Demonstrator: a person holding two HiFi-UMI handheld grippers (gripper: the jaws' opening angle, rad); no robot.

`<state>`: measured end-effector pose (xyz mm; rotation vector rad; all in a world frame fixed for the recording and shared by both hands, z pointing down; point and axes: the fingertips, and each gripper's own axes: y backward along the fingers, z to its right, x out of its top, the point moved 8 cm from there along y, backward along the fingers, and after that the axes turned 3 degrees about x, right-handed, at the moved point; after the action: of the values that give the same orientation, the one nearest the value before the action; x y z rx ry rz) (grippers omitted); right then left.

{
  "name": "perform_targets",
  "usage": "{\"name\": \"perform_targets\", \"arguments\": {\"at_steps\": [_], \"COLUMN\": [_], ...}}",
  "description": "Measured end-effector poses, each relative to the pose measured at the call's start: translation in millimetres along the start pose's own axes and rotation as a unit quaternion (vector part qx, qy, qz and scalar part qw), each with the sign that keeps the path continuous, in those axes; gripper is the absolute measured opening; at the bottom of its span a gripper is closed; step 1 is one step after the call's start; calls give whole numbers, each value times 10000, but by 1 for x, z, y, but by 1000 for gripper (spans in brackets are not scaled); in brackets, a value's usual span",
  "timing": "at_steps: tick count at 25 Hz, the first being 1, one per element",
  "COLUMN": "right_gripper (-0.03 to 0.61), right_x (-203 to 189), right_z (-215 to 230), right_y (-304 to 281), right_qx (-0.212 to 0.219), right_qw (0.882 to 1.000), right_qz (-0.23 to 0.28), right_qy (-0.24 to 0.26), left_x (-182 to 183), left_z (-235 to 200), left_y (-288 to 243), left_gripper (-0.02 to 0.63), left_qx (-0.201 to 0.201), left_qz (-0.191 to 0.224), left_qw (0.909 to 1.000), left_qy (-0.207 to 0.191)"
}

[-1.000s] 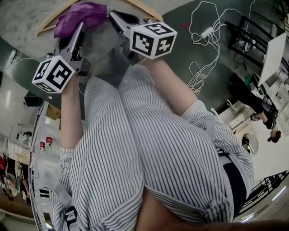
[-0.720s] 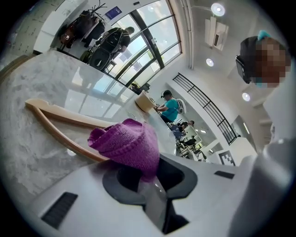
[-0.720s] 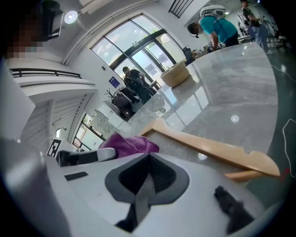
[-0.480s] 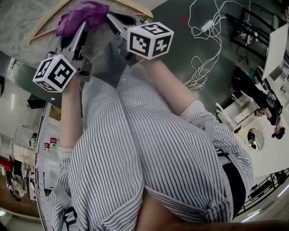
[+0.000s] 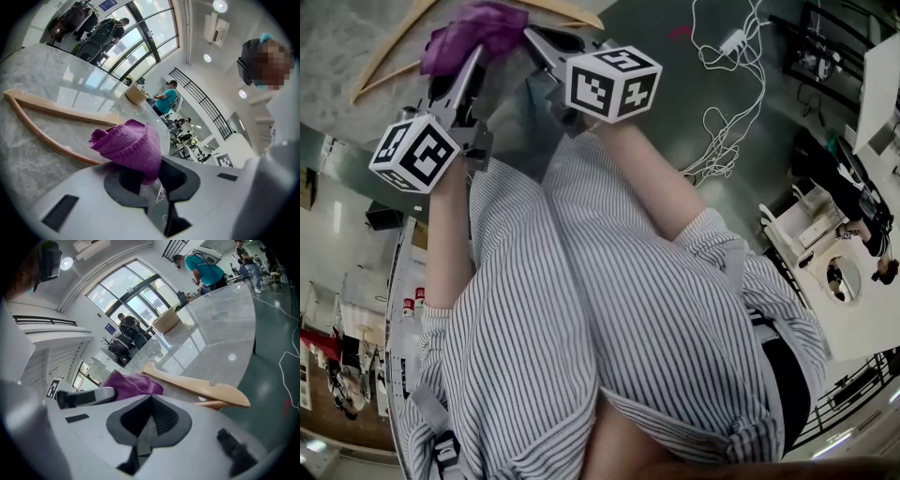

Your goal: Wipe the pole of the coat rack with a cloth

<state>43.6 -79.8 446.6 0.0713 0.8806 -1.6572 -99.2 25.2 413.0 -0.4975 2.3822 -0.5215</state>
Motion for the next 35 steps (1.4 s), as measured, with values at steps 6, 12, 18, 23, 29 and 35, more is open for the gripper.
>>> {"name": "perform_targets", "arguments": {"at_steps": [6, 12, 18, 23, 29, 35], "right_gripper": [14, 14, 14, 14, 14, 14], "right_x": [-7, -8, -9, -10, -9, -10], "right_z": [5, 12, 24, 35, 52, 60], "right_y": [10, 27, 40, 54, 75, 76], "right_qx": [-79, -153, -265, -310, -419, -523], "right_qw": [9999, 9995, 9987, 9983, 9969, 9953], "right_qz": [82, 205, 344, 375, 503, 604], "right_qy": [-86, -178, -258, -311, -433, -545], "left_x": [-9, -15, -21, -28, -37, -40], "left_z": [7, 21, 32, 47, 67, 72], "left_y": [-8, -19, -31, -47, -68, -83], "left_gripper": [80, 80, 80, 80, 80, 80], "left_qx": [-170, -286, -401, -520, -675, -826], "left_qz": [-161, -300, -480, -590, -754, -932], "left_qw": [9997, 9991, 9977, 9963, 9940, 9911], "left_qy": [-53, -99, -263, -339, -415, -480]}}
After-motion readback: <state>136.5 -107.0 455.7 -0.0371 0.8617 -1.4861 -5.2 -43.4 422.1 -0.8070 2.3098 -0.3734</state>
